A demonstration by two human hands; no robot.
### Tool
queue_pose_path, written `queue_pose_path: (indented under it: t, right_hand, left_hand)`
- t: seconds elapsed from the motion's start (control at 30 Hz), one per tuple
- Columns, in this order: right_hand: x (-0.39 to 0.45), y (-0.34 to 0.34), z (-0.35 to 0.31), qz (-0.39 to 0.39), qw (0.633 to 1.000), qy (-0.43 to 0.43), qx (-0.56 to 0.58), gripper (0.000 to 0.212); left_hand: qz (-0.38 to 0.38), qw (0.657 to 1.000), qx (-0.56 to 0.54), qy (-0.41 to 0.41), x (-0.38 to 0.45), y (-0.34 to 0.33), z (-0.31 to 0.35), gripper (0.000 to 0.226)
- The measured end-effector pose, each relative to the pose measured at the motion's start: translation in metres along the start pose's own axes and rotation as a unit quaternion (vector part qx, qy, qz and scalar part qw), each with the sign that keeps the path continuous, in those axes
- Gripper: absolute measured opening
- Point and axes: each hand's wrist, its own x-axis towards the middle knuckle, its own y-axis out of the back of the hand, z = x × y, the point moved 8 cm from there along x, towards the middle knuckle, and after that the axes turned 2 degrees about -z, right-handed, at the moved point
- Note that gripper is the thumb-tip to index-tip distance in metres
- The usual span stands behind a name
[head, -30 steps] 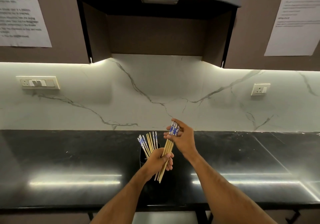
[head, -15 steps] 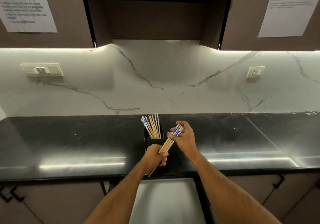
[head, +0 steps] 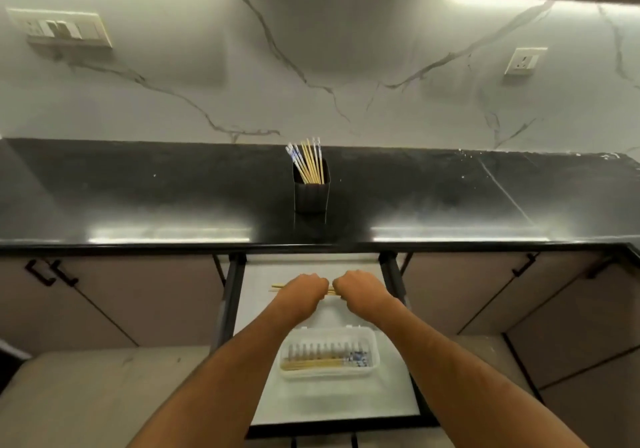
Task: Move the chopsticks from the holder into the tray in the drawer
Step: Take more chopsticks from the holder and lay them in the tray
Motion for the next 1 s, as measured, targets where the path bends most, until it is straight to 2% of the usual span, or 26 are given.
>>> queue_pose_path:
  t: [0.23,0.43,0.87,1.0]
  right_hand:
    - [-0.007,-0.068,-0.007,-0.025,1.0,0.013,0.002,0.021]
    - [-0.012,-0.138,-0.004,-0.067,0.997,0.016,0.028,0.016]
    - [0.027,-0.212,-0.001,-0.056,0.997,0.047,0.035,0.029]
    - [0.034,-0.224,-0.002,-0.06,0.996,0.058,0.033,0.026]
  left_hand:
    - [0.016,1.0,-0.01,-0.011,-0.019,-0.059,0.0,0.025]
    - [-0.012,1.0,0.005,0.0,-0.027,-0.117,-0.003,0.018]
    - [-0.039,0.999,-0.007,0.024,0.004,-0.188,-0.026,0.027]
    - [-0.043,0.998,-0.01,0.033,0.013,-0.2,-0.029,0.029]
